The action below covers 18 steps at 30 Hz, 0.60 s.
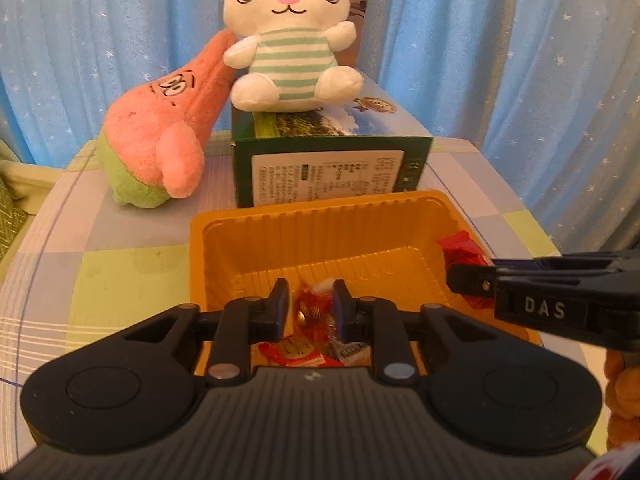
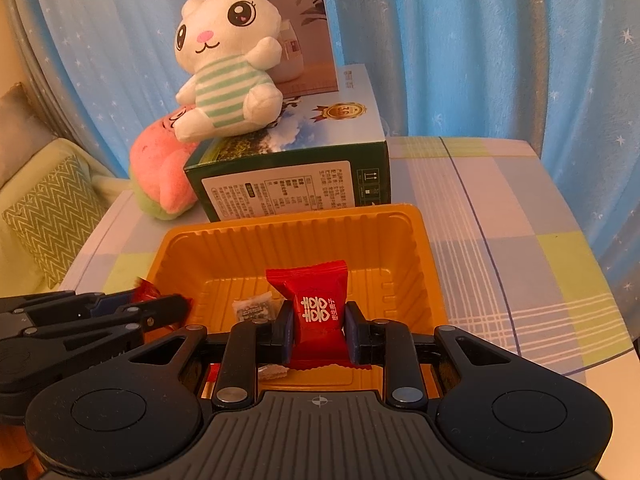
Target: Organize snacks
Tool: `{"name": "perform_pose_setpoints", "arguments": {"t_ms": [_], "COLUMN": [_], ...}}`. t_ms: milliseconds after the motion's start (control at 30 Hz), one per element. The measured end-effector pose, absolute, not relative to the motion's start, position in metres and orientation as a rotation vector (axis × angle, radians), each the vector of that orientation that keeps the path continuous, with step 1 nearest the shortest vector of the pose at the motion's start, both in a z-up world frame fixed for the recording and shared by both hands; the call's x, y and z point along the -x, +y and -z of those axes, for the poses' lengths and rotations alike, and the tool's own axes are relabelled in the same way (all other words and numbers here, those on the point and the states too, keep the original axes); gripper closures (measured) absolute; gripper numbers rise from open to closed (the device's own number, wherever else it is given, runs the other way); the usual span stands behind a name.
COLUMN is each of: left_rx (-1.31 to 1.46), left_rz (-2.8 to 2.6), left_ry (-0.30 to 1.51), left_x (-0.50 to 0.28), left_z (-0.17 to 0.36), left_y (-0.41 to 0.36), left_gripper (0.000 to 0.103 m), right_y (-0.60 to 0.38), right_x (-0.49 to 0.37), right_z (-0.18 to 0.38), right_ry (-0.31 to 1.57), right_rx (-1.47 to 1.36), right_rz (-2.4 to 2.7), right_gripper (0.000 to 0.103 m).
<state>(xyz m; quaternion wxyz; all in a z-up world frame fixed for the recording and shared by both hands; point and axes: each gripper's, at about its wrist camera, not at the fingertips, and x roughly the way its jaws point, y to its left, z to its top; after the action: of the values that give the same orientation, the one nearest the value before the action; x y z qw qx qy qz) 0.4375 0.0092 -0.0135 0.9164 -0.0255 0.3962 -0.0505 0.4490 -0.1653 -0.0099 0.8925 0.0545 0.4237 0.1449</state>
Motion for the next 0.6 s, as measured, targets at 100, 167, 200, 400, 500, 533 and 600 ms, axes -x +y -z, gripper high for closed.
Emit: {"name": "perform_pose_setpoints", "arguments": {"t_ms": [100, 167, 200, 400, 500, 533, 600], "left_rx": [0.057, 0.041, 0.033, 0.028, 0.027, 0.029, 0.027], "left_rz": [0.105, 0.106, 0.105, 0.103, 0.101, 0.101, 0.101], "left_ry": [0.813, 0.810, 0.808, 0.806, 0.804, 0.804, 0.804], "left_x": [-0.4387, -0.4380, -0.4376, -0.4370, -0.4366, -0.4365, -0.4369], "left_z": [0.0120, 0.0105, 0.0099, 0.0075, 0.0064, 0.0062, 0.0063], "left_y": [0.0100, 0.0090, 0.0085, 0.0103, 0.0108, 0.0109, 0.0111], "left_gripper": [0.072, 0.072, 0.072, 0.072, 0.072, 0.072, 0.072], "right_y": [-0.1651, -0.1651, -0.1652, -0.1660, -0.1660, -0.1661, -0.1658], "right_x": [-0.4489, -0.4490, -0.4490, -0.4500, -0.4511, -0.4514, -0.4528], "right_z": [0.0101, 0.0102, 0.0102, 0.0085, 0.0073, 0.0072, 0.0070], "right_ry": [0.879, 0.880, 0.880, 0.878, 0.874, 0.874, 0.875], "right_rx": [-0.114, -0.113, -0.112, -0.114, -0.113, -0.114, -0.116], "right_rz": [-0.299, -0.301, -0.299, -0.299, -0.299, -0.300, -0.303], "right_gripper": [0.077, 0.077, 0.077, 0.077, 0.077, 0.077, 0.077]}}
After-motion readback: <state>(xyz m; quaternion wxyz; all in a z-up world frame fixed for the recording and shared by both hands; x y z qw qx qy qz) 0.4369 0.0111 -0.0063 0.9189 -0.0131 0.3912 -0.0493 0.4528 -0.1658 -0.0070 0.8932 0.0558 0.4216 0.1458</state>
